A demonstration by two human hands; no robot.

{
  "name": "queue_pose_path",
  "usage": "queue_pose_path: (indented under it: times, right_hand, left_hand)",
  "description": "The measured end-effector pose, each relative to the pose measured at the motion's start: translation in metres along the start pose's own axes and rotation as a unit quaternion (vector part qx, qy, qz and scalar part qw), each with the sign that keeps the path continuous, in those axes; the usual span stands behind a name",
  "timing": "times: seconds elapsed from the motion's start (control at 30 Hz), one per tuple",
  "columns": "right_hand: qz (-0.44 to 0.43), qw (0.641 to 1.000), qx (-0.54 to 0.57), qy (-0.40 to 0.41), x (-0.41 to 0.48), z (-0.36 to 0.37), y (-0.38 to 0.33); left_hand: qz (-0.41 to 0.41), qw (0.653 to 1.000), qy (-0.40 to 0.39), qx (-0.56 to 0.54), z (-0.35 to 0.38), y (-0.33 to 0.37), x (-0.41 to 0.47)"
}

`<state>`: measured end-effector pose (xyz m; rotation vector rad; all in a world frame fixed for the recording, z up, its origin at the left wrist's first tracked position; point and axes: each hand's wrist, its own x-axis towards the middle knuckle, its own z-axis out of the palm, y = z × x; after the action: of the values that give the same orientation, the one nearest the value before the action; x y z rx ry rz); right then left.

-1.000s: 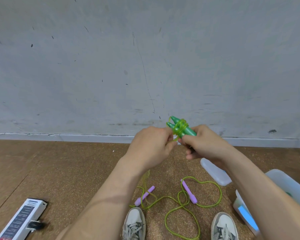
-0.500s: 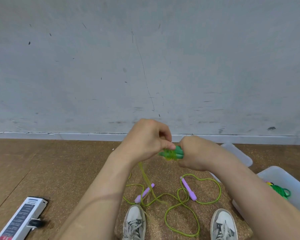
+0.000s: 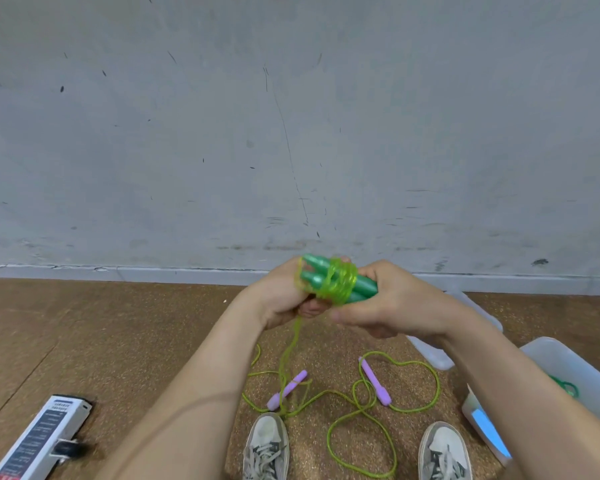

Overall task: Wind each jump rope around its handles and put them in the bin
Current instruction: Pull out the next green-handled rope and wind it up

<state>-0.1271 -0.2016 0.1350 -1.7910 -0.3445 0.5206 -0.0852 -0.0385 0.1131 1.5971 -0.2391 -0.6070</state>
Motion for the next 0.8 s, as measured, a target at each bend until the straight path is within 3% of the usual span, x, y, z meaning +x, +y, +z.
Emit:
queue_pose_path:
  times: [0.1, 0.23, 0.33, 0.47, 0.63, 0.8]
  right_hand:
    - [-0.011, 0.989, 0.107, 0.097, 0.004, -0.007, 0.001]
    - [0.048, 0.987, 0.073, 0.138, 0.005, -0.018, 0.008]
    - [0.082, 0.983, 0.022, 0.161, 0.008, -0.019, 0.012]
    - [0.106, 0.963, -0.092, 0.228, 0.016, -0.022, 0.018]
    - [0.129, 0.880, -0.388, 0.244, 0.024, -0.017, 0.021]
    - [0.128, 0.862, -0.457, 0.178, 0.030, -0.005, 0.023]
  left_hand:
    - [-0.004, 0.997, 0.034, 0.063, 0.011, -0.006, 0.005]
    - [0.011, 0.966, 0.118, 0.230, 0.020, -0.003, 0.007]
    - [0.076, 0.906, 0.147, 0.389, 0.020, 0.001, 0.002]
    - [0.142, 0.777, 0.127, 0.600, 0.024, 0.004, -0.009]
    - [0.194, 0.701, 0.140, 0.672, 0.027, 0.012, -0.014]
    - [0.242, 0.692, 0.166, 0.659, 0.014, 0.020, -0.017]
